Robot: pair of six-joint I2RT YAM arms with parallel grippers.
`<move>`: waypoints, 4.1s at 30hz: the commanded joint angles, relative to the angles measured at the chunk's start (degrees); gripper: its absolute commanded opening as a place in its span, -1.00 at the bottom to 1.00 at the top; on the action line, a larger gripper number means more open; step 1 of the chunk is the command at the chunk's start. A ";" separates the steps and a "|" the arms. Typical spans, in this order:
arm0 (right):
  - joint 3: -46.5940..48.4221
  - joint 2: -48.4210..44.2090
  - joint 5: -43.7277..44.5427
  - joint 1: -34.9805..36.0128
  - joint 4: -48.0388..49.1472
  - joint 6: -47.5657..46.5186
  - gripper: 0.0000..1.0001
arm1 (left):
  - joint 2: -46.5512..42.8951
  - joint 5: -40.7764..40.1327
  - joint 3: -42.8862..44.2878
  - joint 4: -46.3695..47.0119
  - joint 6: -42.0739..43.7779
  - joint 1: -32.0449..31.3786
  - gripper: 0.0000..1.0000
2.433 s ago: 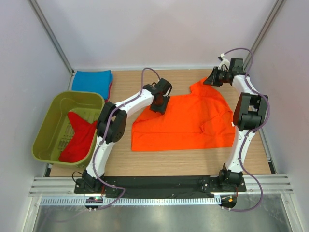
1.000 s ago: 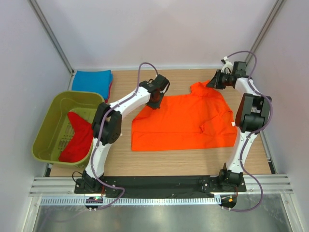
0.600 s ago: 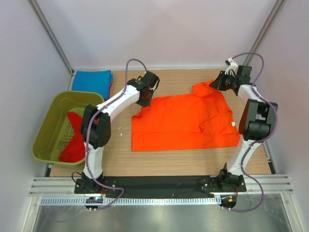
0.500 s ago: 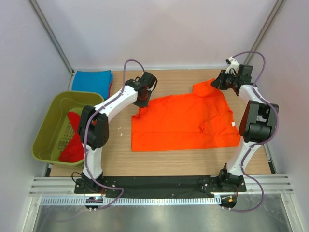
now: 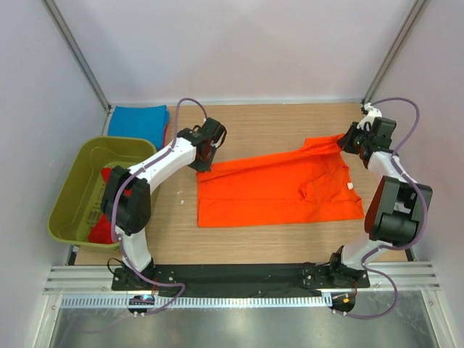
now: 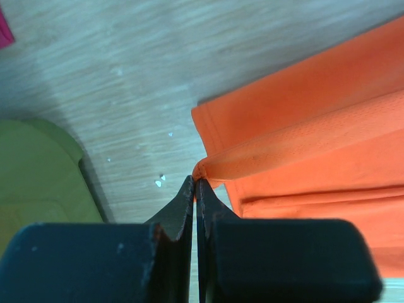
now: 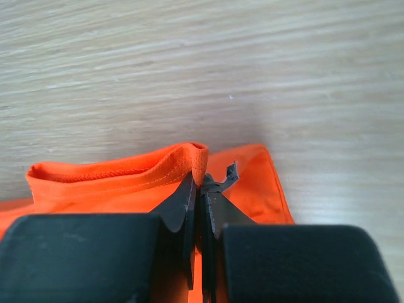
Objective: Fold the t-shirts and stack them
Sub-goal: Fold the tshirt
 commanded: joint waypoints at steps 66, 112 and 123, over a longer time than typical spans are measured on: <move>-30.88 -20.20 17.00 -0.96 31.56 13.64 -0.98 | 0.04 -2.22 -0.74 6.88 4.56 -2.03 -0.99; -13.73 -10.98 17.35 1.85 -29.88 31.31 -0.31 | 3.02 10.79 -3.11 0.63 -13.45 -5.28 -0.48; -14.98 -12.73 21.66 1.85 -31.37 33.68 -0.30 | 5.05 -0.54 -4.78 -3.32 -17.76 -4.93 -0.42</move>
